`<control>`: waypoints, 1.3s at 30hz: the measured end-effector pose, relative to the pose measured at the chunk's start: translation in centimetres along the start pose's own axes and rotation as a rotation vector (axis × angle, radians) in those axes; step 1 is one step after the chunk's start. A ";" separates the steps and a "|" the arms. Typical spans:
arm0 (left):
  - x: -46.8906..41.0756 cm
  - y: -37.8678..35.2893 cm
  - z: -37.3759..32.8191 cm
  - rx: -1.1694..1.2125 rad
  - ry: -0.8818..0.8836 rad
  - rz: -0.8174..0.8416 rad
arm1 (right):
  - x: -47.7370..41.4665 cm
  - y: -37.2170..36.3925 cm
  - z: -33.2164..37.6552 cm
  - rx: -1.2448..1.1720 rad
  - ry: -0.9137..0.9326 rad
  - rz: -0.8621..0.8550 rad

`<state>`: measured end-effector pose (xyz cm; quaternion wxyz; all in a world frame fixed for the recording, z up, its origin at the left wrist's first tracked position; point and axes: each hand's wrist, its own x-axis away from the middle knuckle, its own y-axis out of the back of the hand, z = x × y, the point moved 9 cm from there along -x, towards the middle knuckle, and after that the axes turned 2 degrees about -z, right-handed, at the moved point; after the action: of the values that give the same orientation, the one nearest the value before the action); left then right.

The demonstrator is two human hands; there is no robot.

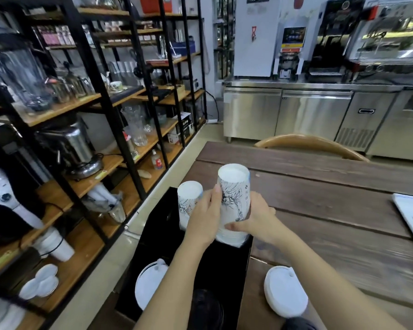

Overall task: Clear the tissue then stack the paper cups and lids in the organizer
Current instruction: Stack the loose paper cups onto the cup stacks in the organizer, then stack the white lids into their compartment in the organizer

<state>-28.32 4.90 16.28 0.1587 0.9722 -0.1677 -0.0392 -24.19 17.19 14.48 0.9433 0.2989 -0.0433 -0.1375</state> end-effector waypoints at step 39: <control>10.1 -16.7 14.1 -0.325 0.452 0.355 | 14.3 -1.8 -18.8 -0.156 -0.577 0.006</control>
<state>-15.39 12.19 -2.71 0.3494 0.8738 -0.2866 0.1795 -7.83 22.12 -1.92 0.9126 0.1737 -0.3000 -0.2167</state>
